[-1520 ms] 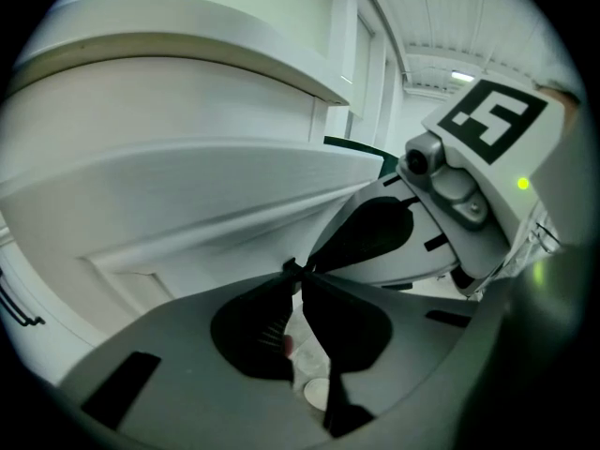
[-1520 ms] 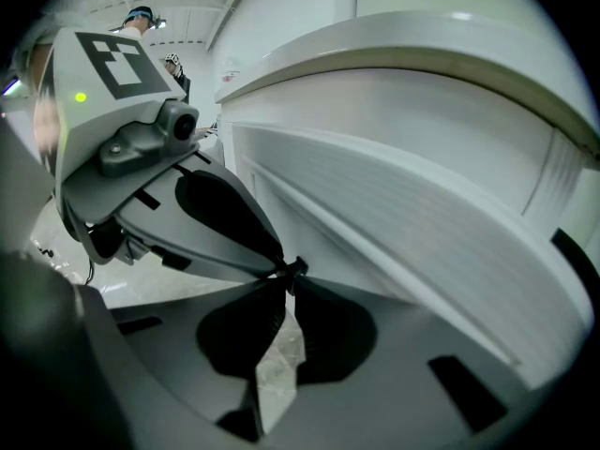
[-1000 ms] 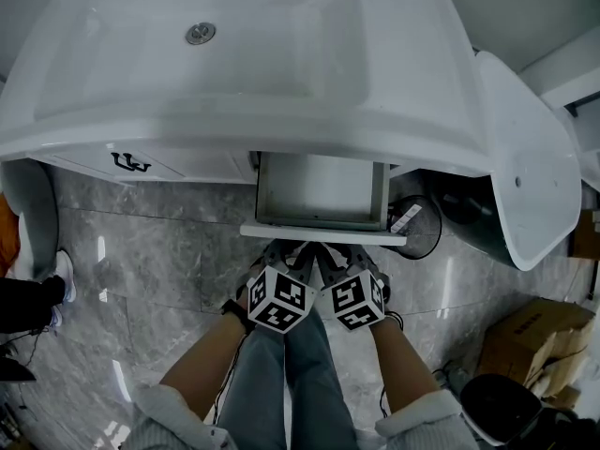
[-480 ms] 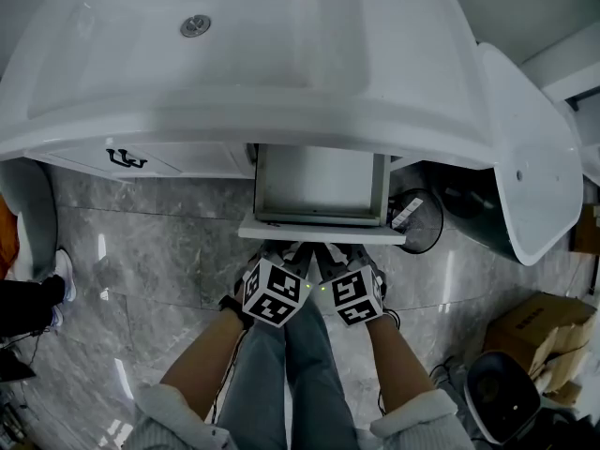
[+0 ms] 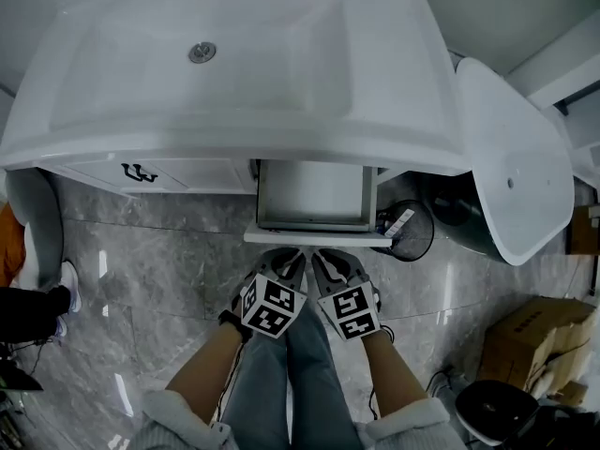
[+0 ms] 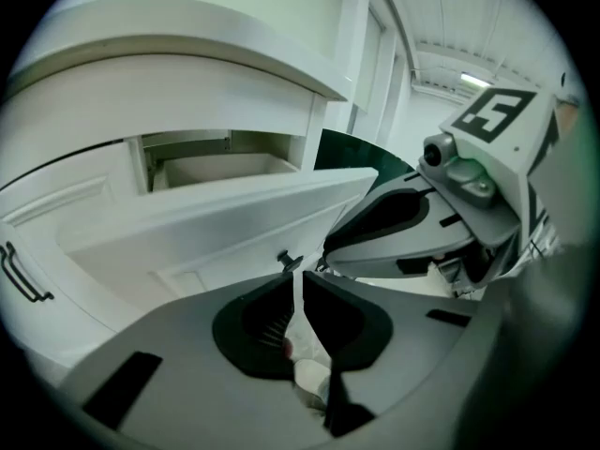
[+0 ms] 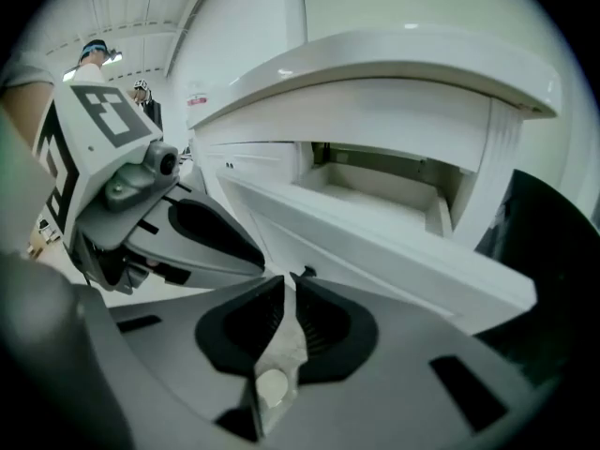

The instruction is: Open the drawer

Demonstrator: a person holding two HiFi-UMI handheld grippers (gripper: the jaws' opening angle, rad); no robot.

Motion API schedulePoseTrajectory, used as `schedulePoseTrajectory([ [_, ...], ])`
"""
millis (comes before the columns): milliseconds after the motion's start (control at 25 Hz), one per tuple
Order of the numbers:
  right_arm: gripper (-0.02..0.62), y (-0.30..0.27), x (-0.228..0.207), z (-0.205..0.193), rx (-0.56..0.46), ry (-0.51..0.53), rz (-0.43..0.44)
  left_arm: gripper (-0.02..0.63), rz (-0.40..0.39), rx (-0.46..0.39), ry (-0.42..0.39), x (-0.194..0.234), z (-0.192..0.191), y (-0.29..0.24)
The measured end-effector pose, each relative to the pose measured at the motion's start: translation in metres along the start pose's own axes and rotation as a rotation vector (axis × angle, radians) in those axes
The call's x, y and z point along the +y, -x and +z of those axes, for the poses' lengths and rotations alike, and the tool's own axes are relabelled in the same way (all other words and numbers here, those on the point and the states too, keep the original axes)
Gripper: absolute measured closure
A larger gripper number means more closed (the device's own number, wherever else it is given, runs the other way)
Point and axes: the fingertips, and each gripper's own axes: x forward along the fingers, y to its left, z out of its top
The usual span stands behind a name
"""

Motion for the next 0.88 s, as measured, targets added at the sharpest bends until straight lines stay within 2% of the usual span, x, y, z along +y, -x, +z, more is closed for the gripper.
schedulePoseTrajectory([
  [240, 0.549, 0.065, 0.017, 0.053, -0.099, -0.112, -0.029, 0.569, -0.001, -0.065, 0.079, -0.02, 0.04, 0.064],
  [440, 0.549, 0.118, 0.019, 0.121, -0.215, -0.155, -0.046, 0.569, 0.013, -0.174, 0.057, -0.026, 0.105, 0.123],
  [680, 0.551, 0.182, 0.012, 0.199, -0.401, -0.215, -0.033, 0.569, 0.052, -0.334, 0.023, -0.032, 0.187, 0.182],
  [760, 0.551, 0.204, 0.007, 0.218, -0.444, -0.232, -0.023, 0.569, 0.069, -0.379, 0.011, -0.037, 0.21, 0.201],
  [880, 0.551, 0.24, 0.003, 0.242, -0.495, -0.256, -0.001, 0.575, 0.087, -0.447, 0.035, -0.046, 0.241, 0.231],
])
